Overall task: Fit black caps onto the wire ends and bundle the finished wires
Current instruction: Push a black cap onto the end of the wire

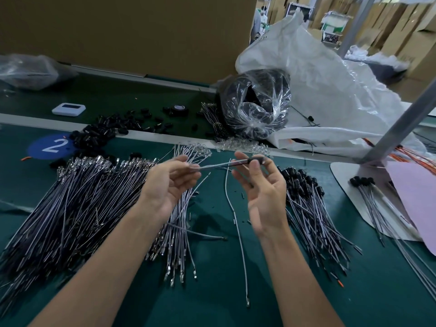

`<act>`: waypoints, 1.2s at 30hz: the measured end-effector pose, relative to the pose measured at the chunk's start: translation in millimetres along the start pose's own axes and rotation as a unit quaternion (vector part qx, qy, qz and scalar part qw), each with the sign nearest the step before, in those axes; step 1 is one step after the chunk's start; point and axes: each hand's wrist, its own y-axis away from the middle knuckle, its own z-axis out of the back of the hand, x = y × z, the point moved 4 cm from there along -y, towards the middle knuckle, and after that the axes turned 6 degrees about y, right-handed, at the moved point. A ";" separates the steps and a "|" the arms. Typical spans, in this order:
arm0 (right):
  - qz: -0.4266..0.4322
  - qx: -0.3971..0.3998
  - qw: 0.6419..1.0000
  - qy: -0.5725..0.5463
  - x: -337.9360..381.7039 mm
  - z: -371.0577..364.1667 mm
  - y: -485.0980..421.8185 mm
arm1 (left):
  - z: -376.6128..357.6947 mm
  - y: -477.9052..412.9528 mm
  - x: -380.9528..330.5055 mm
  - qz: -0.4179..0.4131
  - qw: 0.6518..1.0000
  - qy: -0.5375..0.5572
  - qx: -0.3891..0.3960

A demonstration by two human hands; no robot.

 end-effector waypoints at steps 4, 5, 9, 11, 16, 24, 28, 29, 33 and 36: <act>-0.026 0.002 0.997 -0.070 2.5 1.2 -1.1 | -10.4 4.1 1.6 -0.020 0.995 -0.079 0.060; -0.023 0.008 0.999 -0.031 2.2 -0.1 -0.5 | -12.7 4.3 0.5 -0.038 0.991 -0.098 0.079; 0.002 0.072 0.986 0.150 -6.1 -13.4 4.4 | -26.9 9.5 8.4 -0.070 0.968 -0.168 0.174; 0.011 0.090 0.978 0.187 -9.7 -16.7 6.7 | -29.9 11.2 15.8 -0.048 0.966 -0.170 0.189; 0.035 0.111 0.953 0.280 -12.3 -14.7 6.8 | -23.9 6.7 15.1 -0.059 0.981 -0.120 0.138; 0.031 0.128 0.941 0.310 -17.1 -17.5 6.9 | -25.3 8.8 9.0 -0.130 0.976 -0.111 0.133; 0.032 0.123 0.953 0.277 -14.8 -17.6 6.4 | -26.9 10.4 15.3 -0.121 0.974 -0.125 0.144; 0.032 0.123 0.953 0.277 -15.0 -17.4 6.3 | -26.5 10.3 14.8 -0.121 0.975 -0.115 0.144; 0.034 0.125 0.948 0.289 -16.5 -17.6 6.3 | -21.3 7.4 7.1 -0.135 0.982 -0.056 0.118; 0.036 0.121 0.948 0.293 -16.9 -16.6 5.7 | -19.7 6.6 3.7 -0.131 0.985 -0.028 0.109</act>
